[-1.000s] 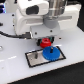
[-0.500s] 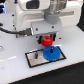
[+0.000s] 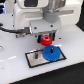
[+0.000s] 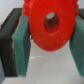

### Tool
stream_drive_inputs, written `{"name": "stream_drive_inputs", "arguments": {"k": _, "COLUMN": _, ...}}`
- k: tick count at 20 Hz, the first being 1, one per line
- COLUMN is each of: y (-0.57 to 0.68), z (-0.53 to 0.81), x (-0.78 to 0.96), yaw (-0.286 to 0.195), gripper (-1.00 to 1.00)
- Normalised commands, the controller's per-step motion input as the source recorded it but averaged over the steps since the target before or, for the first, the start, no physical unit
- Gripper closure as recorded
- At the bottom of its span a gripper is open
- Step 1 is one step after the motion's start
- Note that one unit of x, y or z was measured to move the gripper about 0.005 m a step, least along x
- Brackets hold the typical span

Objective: Insert the blue gear onto the right peg, followed by the red gear

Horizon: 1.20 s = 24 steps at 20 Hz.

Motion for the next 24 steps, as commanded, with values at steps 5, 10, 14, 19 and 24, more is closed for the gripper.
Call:
{"name": "stream_drive_inputs", "arguments": {"k": 5, "y": -0.13, "z": 0.39, "x": 0.51, "yaw": 0.000, "gripper": 1.00}}
{"name": "stream_drive_inputs", "arguments": {"k": 10, "y": 0.19, "z": 0.21, "x": -0.20, "yaw": 0.000, "gripper": 1.00}}
{"name": "stream_drive_inputs", "arguments": {"k": 14, "y": 0.07, "z": 0.25, "x": -0.30, "yaw": 0.000, "gripper": 1.00}}
{"name": "stream_drive_inputs", "arguments": {"k": 19, "y": -0.08, "z": 0.27, "x": 0.33, "yaw": 0.000, "gripper": 1.00}}
{"name": "stream_drive_inputs", "arguments": {"k": 24, "y": -0.15, "z": 0.37, "x": 0.64, "yaw": 0.000, "gripper": 1.00}}
